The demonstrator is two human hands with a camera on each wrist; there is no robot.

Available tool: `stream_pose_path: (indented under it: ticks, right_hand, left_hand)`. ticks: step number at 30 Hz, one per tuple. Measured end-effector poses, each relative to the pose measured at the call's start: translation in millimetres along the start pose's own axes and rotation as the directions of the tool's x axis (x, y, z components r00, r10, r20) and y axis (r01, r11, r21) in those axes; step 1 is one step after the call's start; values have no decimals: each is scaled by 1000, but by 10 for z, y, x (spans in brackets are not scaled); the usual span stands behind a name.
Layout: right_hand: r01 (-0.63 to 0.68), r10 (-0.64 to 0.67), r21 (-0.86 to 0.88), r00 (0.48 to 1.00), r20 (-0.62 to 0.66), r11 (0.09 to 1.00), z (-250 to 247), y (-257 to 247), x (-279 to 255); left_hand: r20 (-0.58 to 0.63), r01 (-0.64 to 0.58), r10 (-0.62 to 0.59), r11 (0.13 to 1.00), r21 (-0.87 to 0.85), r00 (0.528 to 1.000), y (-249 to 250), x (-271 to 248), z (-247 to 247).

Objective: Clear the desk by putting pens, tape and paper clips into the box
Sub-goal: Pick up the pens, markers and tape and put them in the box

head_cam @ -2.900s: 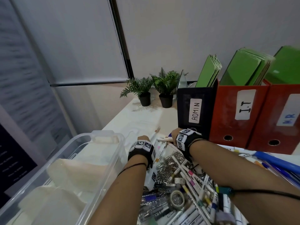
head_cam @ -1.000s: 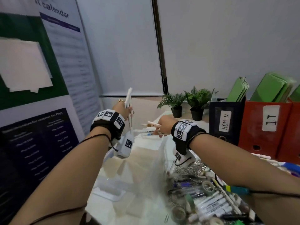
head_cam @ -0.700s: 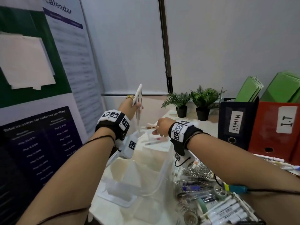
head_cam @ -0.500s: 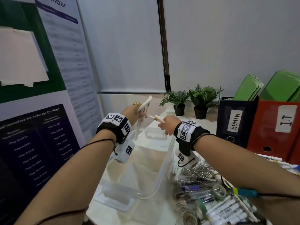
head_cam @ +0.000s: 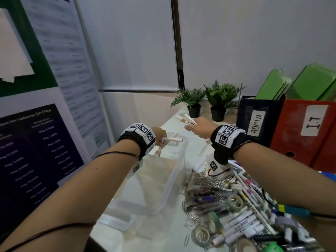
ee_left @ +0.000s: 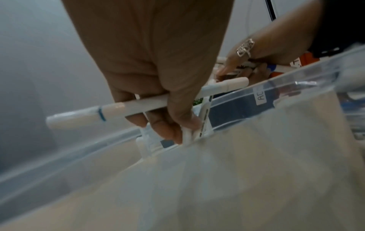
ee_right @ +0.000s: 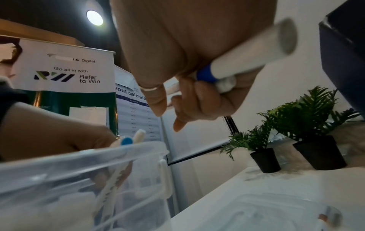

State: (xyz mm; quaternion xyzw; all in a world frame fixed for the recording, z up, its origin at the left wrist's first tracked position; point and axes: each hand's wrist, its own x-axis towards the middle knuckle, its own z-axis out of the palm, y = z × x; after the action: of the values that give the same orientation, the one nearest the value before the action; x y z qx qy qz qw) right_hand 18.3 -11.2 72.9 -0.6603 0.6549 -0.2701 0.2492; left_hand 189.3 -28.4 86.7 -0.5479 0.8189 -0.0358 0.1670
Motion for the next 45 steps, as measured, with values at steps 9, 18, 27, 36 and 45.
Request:
stream_pose_path:
  ticks: [9,18,27,36,45]
  right_hand:
    - [59,-56,-30,995,80,998,160,-114,-159]
    - [197,-150,-284,973,178,938,116,-360,-267]
    - [375,-309,-523,927,212,766,388,-621,-226]
    - [322,-305,-470,946,113,822,513,-596,-95]
    - [271,-232,-364,961,149,891,319,-231,-77]
  left_hand:
    - [50,-14,9,995,100,999,-105,60,56]
    - [-219,253,-262,965,-65,940,-630,61,210]
    - [84,431,-429,902,-11,900,-1971,1488,1362]
    - [-53,331,-333,943,-33,942,-1871,1406,1206]
    - [-25,255,-253,962,95,967,-1161,565,584]
